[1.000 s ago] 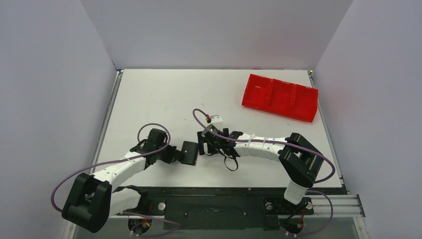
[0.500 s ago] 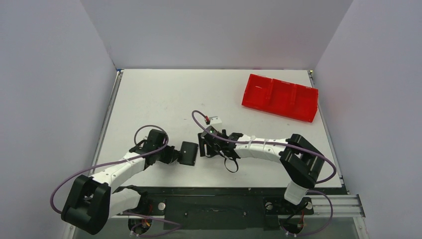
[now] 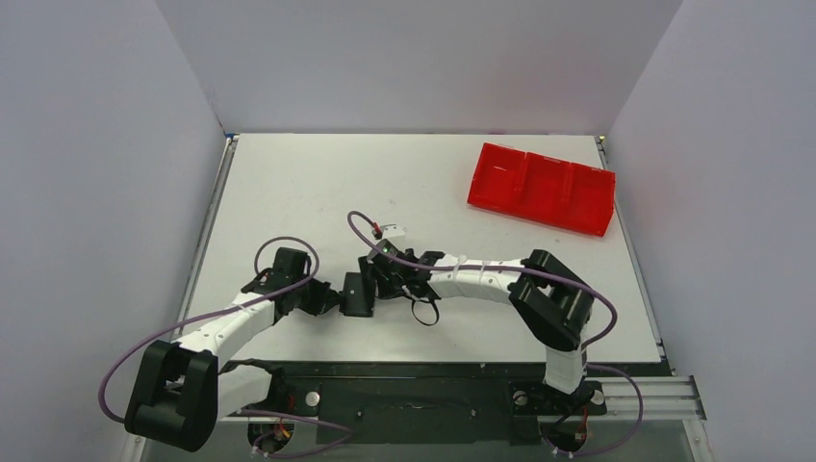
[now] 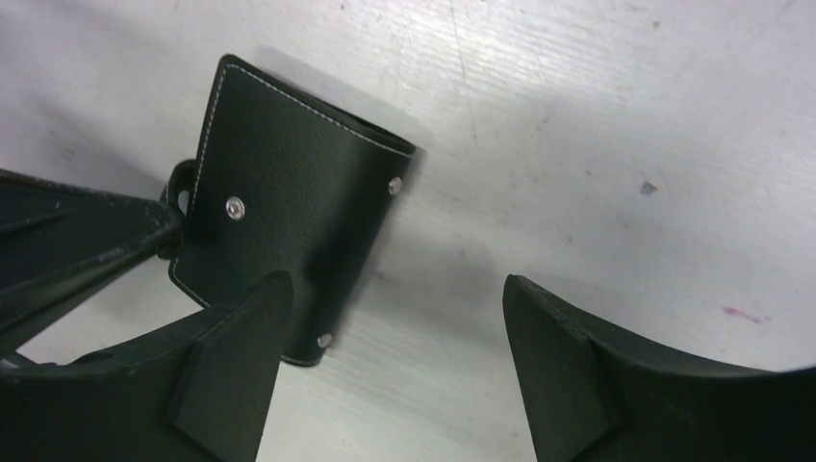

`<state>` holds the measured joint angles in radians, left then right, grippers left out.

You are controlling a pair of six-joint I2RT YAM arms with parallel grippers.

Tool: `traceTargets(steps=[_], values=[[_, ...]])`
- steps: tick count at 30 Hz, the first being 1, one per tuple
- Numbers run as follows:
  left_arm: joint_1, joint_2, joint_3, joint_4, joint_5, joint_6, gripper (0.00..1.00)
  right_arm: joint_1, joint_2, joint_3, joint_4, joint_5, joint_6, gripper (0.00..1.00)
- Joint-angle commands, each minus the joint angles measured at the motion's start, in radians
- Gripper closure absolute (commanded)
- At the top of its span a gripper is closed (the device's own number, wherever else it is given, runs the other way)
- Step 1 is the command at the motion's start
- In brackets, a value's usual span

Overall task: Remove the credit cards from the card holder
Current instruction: Open the card holder at the center of the board.

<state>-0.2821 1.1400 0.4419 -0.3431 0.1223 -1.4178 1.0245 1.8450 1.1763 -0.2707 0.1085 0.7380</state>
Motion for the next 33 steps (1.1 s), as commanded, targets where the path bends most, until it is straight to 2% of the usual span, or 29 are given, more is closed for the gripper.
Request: traceTargets(steps=[1, 5, 10, 13, 17, 20, 25, 29, 33], values=[[0.021, 0.004, -0.004, 0.005, 0.03, 0.053, 1.0, 0.006, 0.06, 0.085, 0.018, -0.033, 0.008, 0.24], [0.036, 0.004, 0.01, -0.015, 0.032, 0.086, 1.0, 0.006, 0.103, 0.115, 0.002, -0.029, 0.009, 0.3], [0.071, -0.027, 0.036, -0.087, 0.001, 0.154, 1.0, 0.003, 0.132, 0.12, -0.036, -0.006, 0.007, 0.51], [0.092, -0.038, 0.067, -0.13, -0.042, 0.206, 0.92, -0.003, 0.133, 0.105, -0.041, -0.002, 0.007, 0.69], [0.112, -0.05, 0.119, -0.206, -0.123, 0.278, 0.83, -0.02, 0.121, 0.077, -0.044, 0.015, 0.006, 0.84], [0.122, -0.054, 0.155, -0.229, -0.167, 0.342, 0.78, -0.032, 0.109, 0.055, -0.045, 0.023, 0.0, 0.88], [0.121, -0.035, 0.216, -0.237, -0.17, 0.44, 0.76, -0.048, 0.094, 0.04, -0.044, 0.026, -0.011, 0.9], [0.109, -0.038, 0.286, -0.216, -0.094, 0.532, 0.75, -0.05, 0.091, 0.042, -0.045, 0.024, -0.02, 0.91], [0.021, -0.021, 0.352, -0.174, -0.006, 0.581, 0.7, -0.053, 0.089, 0.041, -0.045, 0.026, -0.021, 0.92]])
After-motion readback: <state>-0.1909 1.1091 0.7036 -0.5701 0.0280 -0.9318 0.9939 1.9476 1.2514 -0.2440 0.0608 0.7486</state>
